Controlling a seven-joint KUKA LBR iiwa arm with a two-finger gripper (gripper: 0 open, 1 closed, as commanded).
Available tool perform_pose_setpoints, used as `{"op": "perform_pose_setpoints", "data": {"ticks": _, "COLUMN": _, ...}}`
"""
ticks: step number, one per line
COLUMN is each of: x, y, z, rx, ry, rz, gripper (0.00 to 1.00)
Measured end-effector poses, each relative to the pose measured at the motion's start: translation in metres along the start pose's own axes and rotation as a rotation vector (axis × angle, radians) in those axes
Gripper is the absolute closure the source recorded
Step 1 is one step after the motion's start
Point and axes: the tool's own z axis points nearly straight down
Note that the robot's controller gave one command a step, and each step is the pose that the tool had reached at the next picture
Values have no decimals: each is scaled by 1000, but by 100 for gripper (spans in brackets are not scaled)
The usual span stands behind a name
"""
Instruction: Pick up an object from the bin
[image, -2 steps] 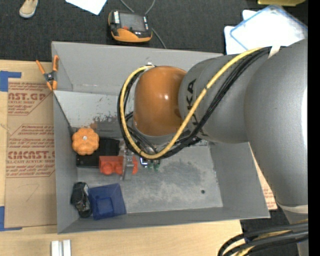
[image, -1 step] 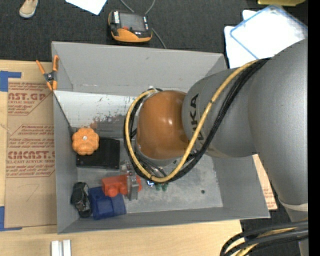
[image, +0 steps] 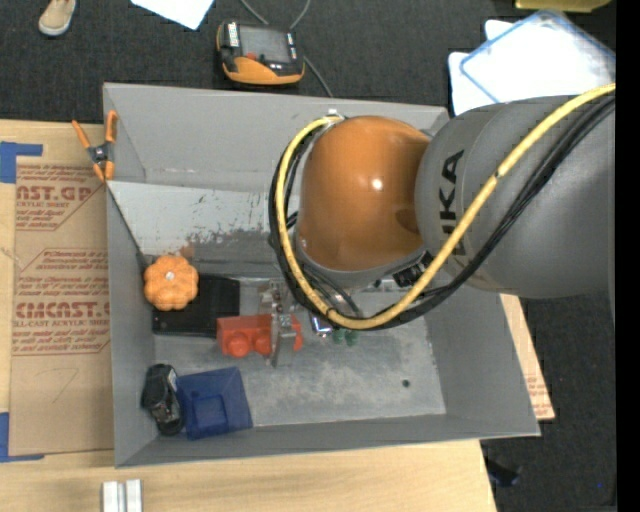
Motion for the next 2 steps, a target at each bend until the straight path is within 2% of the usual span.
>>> {"op": "perform_pose_setpoints", "data": {"ticks": 1, "x": 0, "y": 0, "z": -25, "rx": 1, "ry": 3, "rz": -13, "gripper": 100}}
{"op": "perform_pose_setpoints", "data": {"ticks": 2, "x": -12, "y": 2, "z": -31, "rx": -2, "ry": -15, "rz": -91, "gripper": 100}}
